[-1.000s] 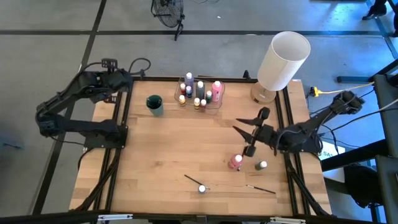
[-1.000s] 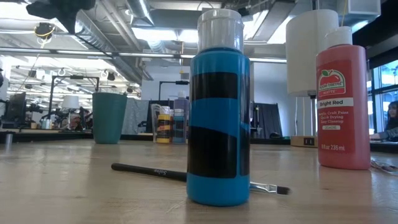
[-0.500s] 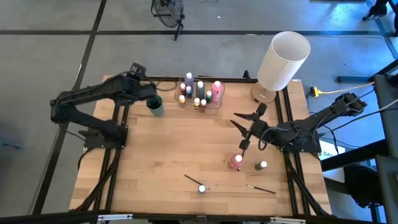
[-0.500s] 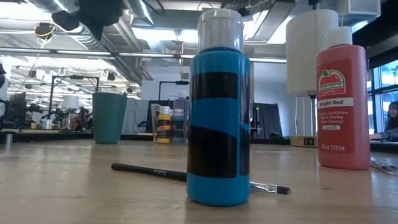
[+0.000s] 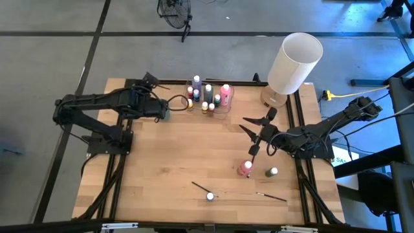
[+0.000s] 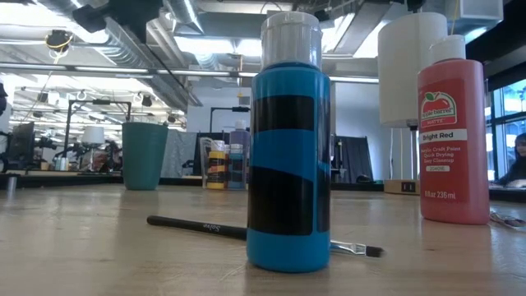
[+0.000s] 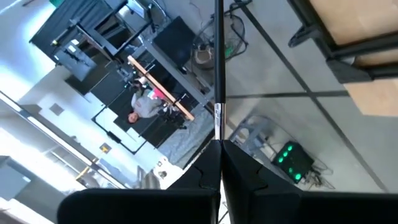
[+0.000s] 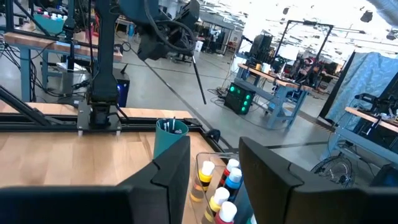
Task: Pick & Place Paint Supplies
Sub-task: Put the silver paint brush into the green cup
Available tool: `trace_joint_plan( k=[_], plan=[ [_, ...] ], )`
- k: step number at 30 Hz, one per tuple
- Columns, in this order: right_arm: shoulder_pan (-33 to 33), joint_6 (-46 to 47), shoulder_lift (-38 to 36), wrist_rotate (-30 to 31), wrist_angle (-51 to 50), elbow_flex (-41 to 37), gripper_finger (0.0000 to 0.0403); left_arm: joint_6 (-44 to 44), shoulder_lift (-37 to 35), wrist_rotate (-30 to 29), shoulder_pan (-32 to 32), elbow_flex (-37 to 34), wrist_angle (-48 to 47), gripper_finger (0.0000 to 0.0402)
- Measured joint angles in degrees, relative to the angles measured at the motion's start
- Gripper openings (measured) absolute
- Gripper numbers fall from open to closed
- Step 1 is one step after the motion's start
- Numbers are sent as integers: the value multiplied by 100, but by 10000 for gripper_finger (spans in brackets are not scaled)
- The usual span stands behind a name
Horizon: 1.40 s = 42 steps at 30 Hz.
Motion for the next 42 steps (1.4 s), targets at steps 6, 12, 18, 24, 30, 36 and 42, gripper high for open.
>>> trace_joint_plan(
  k=[6,12,18,24,30,36,42],
  plan=[
    [-75,-375,0,0,261,2,140,149,-36,-50,130,2,1,2],
    [-224,-685,0,0,260,2,140,18,14,-32,-208,2,1,2],
    [-372,-1078,1,-51,286,2,140,-147,-12,-32,-482,2,3,1],
    [-656,-1151,0,-371,650,2,140,-60,-421,-53,-145,2,-1,1],
    [-944,-706,0,-771,1016,2,140,165,-1135,151,251,-463,2,1],
    [-1196,-9,2,-1387,1098,2,140,349,-2188,252,628,-1327,-10,1],
    [-1272,728,235,-2166,1110,2,140,687,-3116,179,668,-1464,-16,1]
  ],
)
